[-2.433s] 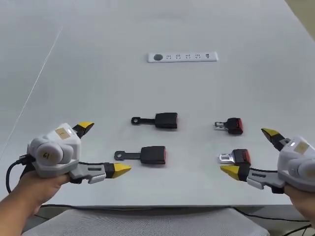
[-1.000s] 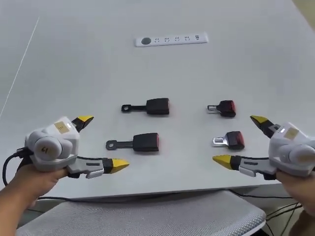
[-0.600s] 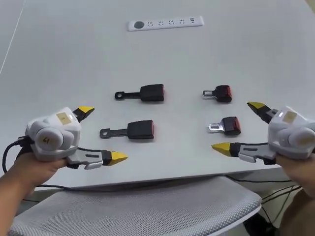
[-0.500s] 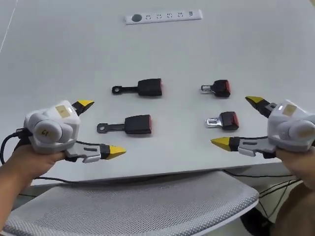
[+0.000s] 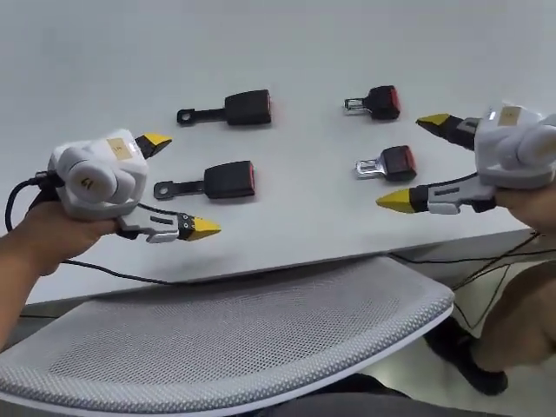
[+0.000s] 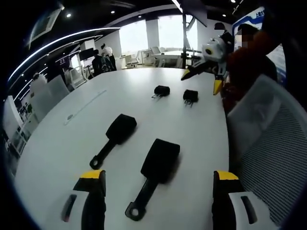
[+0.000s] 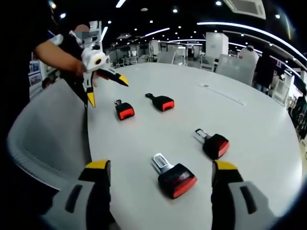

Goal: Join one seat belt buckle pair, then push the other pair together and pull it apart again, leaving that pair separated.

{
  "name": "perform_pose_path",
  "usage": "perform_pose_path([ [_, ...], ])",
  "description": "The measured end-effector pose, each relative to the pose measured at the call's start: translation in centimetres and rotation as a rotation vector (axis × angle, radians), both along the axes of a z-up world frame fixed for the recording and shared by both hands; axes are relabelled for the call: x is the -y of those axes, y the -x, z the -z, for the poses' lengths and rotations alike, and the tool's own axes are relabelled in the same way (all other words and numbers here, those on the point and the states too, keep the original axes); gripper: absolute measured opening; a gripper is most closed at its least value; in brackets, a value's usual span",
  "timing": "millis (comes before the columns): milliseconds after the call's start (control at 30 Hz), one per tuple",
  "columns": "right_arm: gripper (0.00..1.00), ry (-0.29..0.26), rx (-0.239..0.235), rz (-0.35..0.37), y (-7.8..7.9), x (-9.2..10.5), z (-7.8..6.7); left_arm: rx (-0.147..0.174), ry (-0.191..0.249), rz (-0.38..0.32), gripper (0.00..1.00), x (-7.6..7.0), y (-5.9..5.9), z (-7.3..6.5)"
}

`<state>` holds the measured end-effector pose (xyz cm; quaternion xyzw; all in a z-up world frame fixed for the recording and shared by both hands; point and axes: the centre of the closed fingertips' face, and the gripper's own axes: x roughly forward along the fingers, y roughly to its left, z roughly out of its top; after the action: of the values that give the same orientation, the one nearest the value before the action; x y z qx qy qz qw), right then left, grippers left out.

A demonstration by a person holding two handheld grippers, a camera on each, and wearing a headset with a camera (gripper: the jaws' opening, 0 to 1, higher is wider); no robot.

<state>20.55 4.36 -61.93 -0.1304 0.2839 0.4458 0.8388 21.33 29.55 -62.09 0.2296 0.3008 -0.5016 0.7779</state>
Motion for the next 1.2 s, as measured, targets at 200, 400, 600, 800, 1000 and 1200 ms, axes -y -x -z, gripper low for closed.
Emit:
perform_pose_path([
  [200,0.82,0.02,-0.034,-0.063,-0.6,0.6,0.7,-0.021,-0.026,0.048,0.91,0.7,-0.5,1.2],
  [400,0.76,0.054,-0.06,-0.148,-0.9,0.7,1.6,-0.034,-0.071,0.117,0.87,1.0,-0.9,2.5],
  [600,0.69,0.071,-0.108,-0.205,-0.8,0.7,3.0,-0.042,-0.089,0.141,0.82,1.1,-1.4,3.4],
  [800,0.66,0.089,-0.135,-0.254,-0.5,1.0,4.1,-0.067,-0.116,0.169,0.75,0.8,-1.5,4.6],
  [1000,0.57,0.107,-0.149,-0.296,-0.6,1.2,4.7,-0.084,-0.107,0.162,0.72,0.8,-1.9,4.9],
  [1200,0.53,0.106,-0.154,-0.343,-0.3,1.2,4.8,-0.091,-0.085,0.204,0.66,1.5,-1.4,4.8],
])
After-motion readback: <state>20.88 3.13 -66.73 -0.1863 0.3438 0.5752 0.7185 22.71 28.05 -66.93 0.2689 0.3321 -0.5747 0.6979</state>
